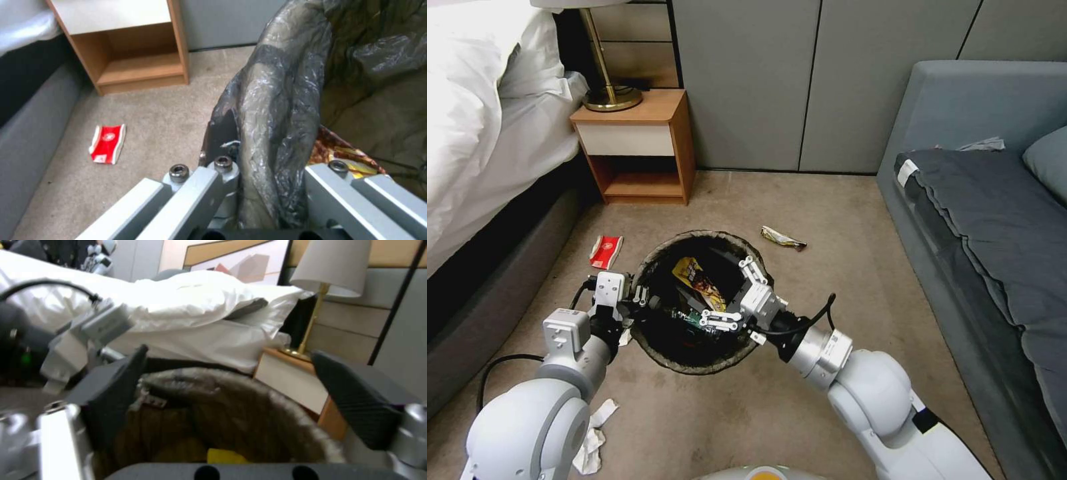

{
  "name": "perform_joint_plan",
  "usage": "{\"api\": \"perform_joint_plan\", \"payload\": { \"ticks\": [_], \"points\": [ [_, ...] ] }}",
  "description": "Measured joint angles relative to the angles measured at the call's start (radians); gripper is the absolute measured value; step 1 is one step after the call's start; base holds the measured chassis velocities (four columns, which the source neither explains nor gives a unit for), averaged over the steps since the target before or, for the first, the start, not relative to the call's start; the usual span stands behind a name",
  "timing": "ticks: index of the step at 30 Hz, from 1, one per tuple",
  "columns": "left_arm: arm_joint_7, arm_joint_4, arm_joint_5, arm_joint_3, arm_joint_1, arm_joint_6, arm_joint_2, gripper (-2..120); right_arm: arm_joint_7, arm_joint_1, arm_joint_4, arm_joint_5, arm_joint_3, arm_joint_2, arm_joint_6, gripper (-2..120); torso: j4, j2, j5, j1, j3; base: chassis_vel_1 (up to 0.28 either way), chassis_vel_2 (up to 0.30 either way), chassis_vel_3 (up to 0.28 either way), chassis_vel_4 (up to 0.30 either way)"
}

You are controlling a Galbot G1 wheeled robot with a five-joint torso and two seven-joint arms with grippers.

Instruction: Pick up the trash bin, then pick up the garbage from the floor and place it into the trash bin.

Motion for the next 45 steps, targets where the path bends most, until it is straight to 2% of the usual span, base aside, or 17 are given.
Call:
{"api": "perform_joint_plan", "payload": {
  "ticks": [5,8,14,16,22,24,29,38,45],
  "points": [
    [0.0,0.0,-0.006,-0.002,-0.002,0.0,0.002,1,0.016,-0.009,0.052,0.051,0.038,-0.015,-0.028,100,-0.0001,0.0,0.0,0.0,0.0,0.0,0.0,0.0,0.0],
    [0.0,0.0,-0.007,-0.001,-0.003,0.0,0.0,1,0.067,-0.026,0.112,0.118,0.091,-0.054,-0.047,100,-0.0001,0.0,0.0,0.0,0.0,0.0,0.0,0.0,0.0],
    [0.001,-0.005,-0.007,0.0,-0.003,0.0,-0.004,1,0.117,-0.059,0.125,0.16,0.177,-0.097,-0.033,100,0.0,0.0,0.0,0.0,0.0,0.0,0.0,0.0,0.0],
    [0.001,-0.015,-0.008,-0.004,0.0,0.0,-0.007,1,0.121,-0.099,0.105,0.152,0.249,-0.087,-0.005,100,-0.0002,0.0,0.0001,0.0,0.0,0.0,0.0,0.0,0.0],
    [0.001,-0.035,-0.02,-0.022,0.008,0.0,-0.008,1,0.165,-0.16,0.065,0.127,0.34,-0.04,0.043,100,0.0,0.0,0.0,0.0,0.0,0.0,0.0,0.0,0.0],
    [0.001,-0.041,-0.026,-0.026,0.012,0.0,-0.009,1,0.239,-0.197,0.042,0.09,0.391,-0.003,0.06,100,-0.0001,0.0,0.0001,0.0,0.0,0.0,0.0,0.0,0.0],
    [0.001,-0.044,-0.027,-0.025,0.017,-0.001,-0.018,1,0.288,-0.285,0.033,0.068,0.474,0.043,0.073,100,-0.0001,0.0,0.0,0.0,0.0,0.0,0.0,0.0,0.0],
    [0.001,-0.04,-0.025,-0.024,0.017,-0.003,-0.026,1,0.321,-0.432,0.028,0.049,0.504,0.113,0.143,100,-0.0003,0.0,-0.0001,0.0,0.0,0.0,0.0,0.0,0.0],
    [0.001,-0.036,-0.022,-0.025,0.018,-0.004,-0.029,1,0.368,-0.475,0.012,0.034,0.486,0.126,0.194,100,0.0,0.0,-0.0001,0.0,0.0,0.0,0.0,0.0,0.0]
  ]
}}
